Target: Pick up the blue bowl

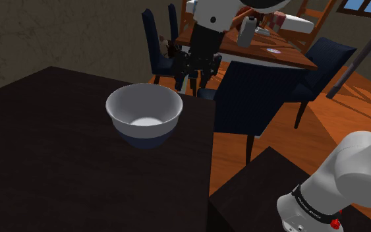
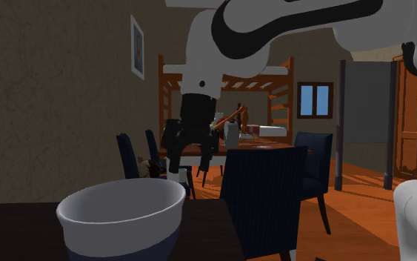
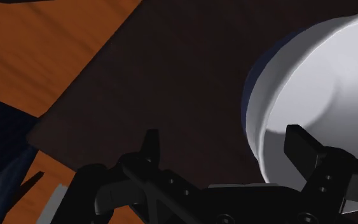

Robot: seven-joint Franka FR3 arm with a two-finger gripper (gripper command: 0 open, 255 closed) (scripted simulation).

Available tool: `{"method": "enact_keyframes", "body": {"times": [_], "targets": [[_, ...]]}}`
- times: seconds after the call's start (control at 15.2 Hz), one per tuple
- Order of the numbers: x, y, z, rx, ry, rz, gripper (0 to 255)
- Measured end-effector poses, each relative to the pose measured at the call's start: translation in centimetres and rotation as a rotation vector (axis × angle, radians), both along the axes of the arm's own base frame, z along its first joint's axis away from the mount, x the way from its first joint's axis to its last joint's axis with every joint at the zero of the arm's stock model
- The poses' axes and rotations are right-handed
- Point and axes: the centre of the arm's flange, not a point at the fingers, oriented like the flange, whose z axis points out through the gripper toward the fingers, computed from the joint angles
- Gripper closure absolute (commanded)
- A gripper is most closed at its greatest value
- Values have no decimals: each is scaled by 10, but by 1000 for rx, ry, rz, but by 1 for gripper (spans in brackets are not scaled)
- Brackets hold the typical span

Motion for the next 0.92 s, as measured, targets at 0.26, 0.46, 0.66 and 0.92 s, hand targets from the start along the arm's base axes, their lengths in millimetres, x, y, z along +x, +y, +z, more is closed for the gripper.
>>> {"method": "enact_keyframes", "body": {"times": [0.26, 0.46, 0.66, 0.92], "targets": [[16, 39, -7, 25, -1, 3, 0], [15, 41, -25, 28, -1, 3, 0], [17, 42, -40, 29, -1, 3, 0], [16, 42, -47, 29, -1, 3, 255]]}}
